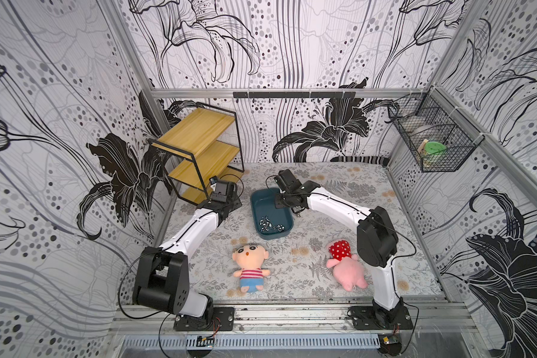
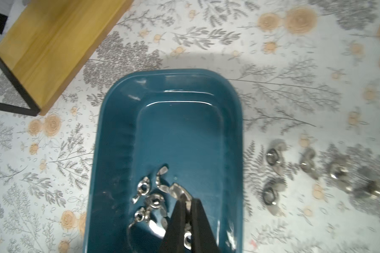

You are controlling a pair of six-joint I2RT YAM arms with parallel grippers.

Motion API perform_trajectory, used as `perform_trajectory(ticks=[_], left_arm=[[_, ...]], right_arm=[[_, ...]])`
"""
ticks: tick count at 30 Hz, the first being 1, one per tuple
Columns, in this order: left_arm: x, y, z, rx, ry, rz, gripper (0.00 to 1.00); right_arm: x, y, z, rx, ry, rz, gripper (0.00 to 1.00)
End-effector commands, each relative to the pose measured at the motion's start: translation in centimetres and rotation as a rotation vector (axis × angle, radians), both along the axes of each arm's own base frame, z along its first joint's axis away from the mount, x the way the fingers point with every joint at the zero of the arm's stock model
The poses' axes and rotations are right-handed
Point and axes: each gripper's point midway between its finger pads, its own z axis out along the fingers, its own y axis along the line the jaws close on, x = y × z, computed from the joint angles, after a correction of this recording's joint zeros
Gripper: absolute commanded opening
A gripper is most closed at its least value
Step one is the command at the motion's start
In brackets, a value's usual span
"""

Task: Take out the wing nut from the storage box
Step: Place the wing nut at the center of the board.

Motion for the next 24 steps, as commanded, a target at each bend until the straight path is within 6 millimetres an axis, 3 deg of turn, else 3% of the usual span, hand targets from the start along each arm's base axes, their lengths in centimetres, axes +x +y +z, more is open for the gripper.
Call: perform_trajectory(ticks=[1,4,10,24], left_arm=[[0.9,-0.7,1.0,-0.007,-0.037,-0.013,0.32],[1.1,-1.0,1.1,-0.007,-0.038,-0.018,0.32],[1.4,-1.4,1.4,-0.004,-0.040,-0.023,0.32],[1.5,-1.6,1.6,0.007,-0.037,-0.025,0.32]], right_arm=[[0.5,-4.0,0.1,-0.033,-0.010,-0.057,0.05],[0.3,-6.6,-0.8,-0.054,0.009,-0.089,0.05],[-0.4,-9.4,-3.7,-0.090,0.063,-0.119,0.05],[0.2,-10.0,-9.1,-0.116,0.137,-0.139,0.05]])
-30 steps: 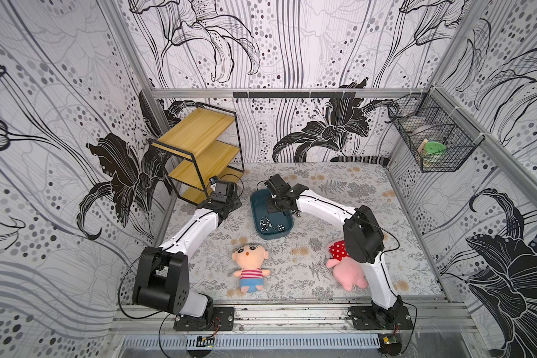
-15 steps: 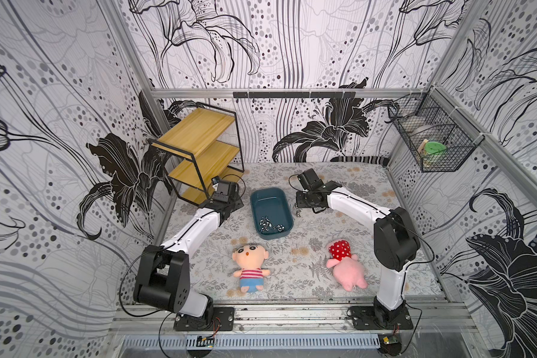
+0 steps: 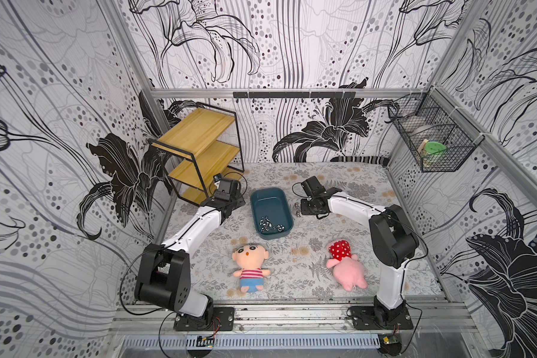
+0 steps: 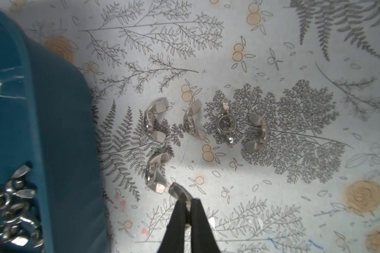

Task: Take out the wing nut from the storage box
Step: Place the wing nut at the center of the board.

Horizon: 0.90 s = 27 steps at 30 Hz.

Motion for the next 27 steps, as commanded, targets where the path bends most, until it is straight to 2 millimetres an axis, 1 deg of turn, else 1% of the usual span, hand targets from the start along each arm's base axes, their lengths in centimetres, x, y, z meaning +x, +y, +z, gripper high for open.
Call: perform_trajectory(ticks=[1,7,17,23,27], left_arm=[[0.7,-0.1,0.9,0.008,-0.024,0.006,0.32],[0.6,0.0,0.7,0.014,-0.021,0.009,0.32],[0.4,0.1,0.6,0.017,-0.021,0.012,0.32],[0.2,0.2,0.6,0.020,-0.020,0.015,0.32],[0.1,0.3,0.6,0.020,-0.020,0.017,0.32]], right_arm=[[0.5,0.1,-1.6,-0.008,0.020,0.003,0.05],[0.7,0.2,-2.8,-0.013,0.039,0.002,0.04],[1.0,0.0,-3.8,-0.024,0.054,-0.006,0.07],[1.0,-0.1,-3.8,-0.034,0.057,-0.010,0.19],[1.1,-0.3,-3.1,-0.037,0.042,-0.013,0.26]])
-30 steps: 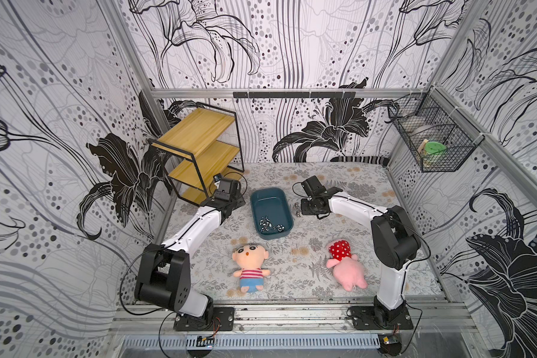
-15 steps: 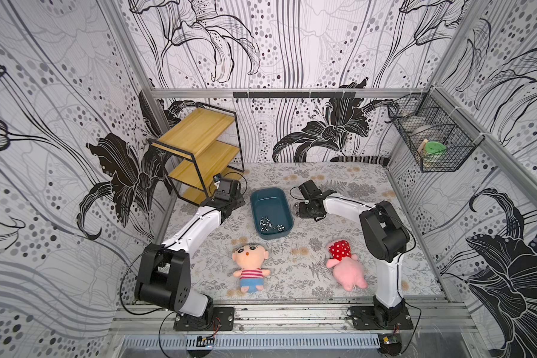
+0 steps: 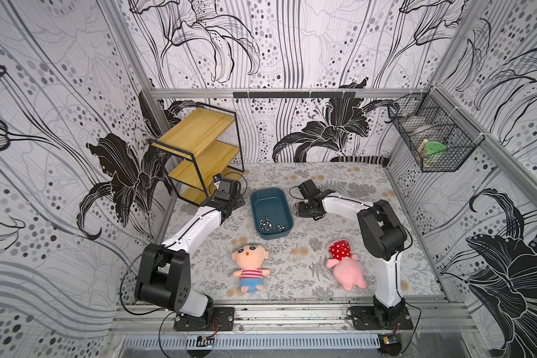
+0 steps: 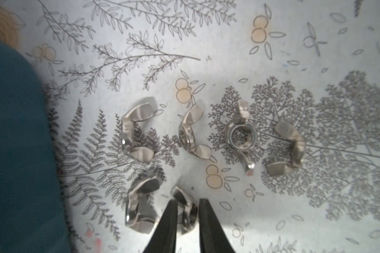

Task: Take out the wing nut from the storage box
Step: Place the wing nut at the center of the board, then pick up the wing nut from the storage box.

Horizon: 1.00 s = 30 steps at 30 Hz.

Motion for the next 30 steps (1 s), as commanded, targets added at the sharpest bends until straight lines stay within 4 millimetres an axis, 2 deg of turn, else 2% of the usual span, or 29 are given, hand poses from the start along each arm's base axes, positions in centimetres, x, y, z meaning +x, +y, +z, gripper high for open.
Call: perform_trajectory(ticks=[1,6,13,17,21,25,30], left_arm=[[0.2,0.1,0.7,0.010,-0.024,0.010,0.32],[0.2,0.1,0.9,0.009,-0.030,0.010,0.32],[0.1,0.1,0.7,0.008,-0.027,0.009,0.32],[0.3,0.0,0.7,0.002,-0.030,0.009,0.32],[0.2,0.0,0.5,0.001,-0.025,0.010,0.32],[0.2,0.0,0.6,0.002,-0.027,0.009,0.32],[0.1,0.0,0.7,0.001,-0.028,0.011,0.32]], right_arm=[[0.2,-0.6,0.4,-0.024,0.001,-0.009,0.27],[0.5,-0.7,2.1,-0.020,-0.032,-0.008,0.28],[0.8,0.6,7.7,0.011,-0.131,0.027,0.30],[0.3,3.5,11.1,0.022,-0.192,0.095,0.31],[-0.9,7.7,13.8,0.053,-0.238,0.184,0.32],[-2.1,11.6,14.0,0.084,-0.229,0.279,0.31],[-2.5,14.9,11.9,0.117,-0.183,0.332,0.31]])
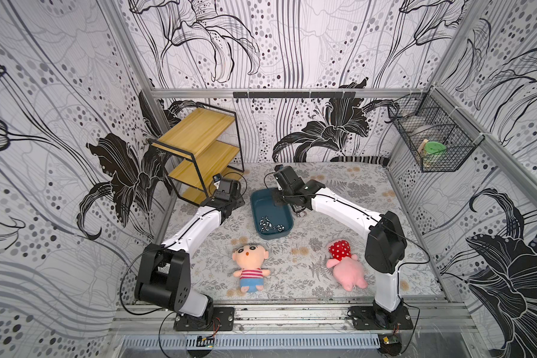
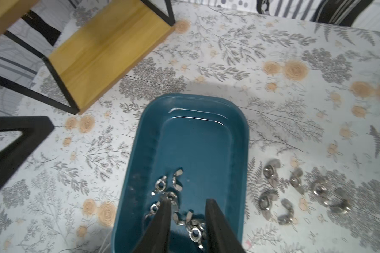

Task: Take out the wing nut from the storage box
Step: Pick up the wing nut from the storage box.

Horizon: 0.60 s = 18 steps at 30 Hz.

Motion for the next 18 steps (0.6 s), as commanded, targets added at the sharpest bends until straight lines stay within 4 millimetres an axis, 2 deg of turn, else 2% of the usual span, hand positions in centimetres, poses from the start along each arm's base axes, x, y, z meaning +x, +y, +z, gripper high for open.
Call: perform_trajectory(ticks=[1,7,18], left_arm=[[0.1,-0.1,0.7,-0.002,-0.027,0.005,0.32],[-0.1,0.0,0.8,0.001,-0.028,0.008,0.32],[0.0,0.0,1.2,0.003,-0.033,0.004,0.32]], right_arm=[[-0.5,0.9,-3.7,-0.047,0.083,0.037,0.32],[-0.6,2.3,-6.3,-0.040,0.135,0.062,0.32],[-1.0,3.2,-10.8,-0.062,0.218,0.072,0.32]])
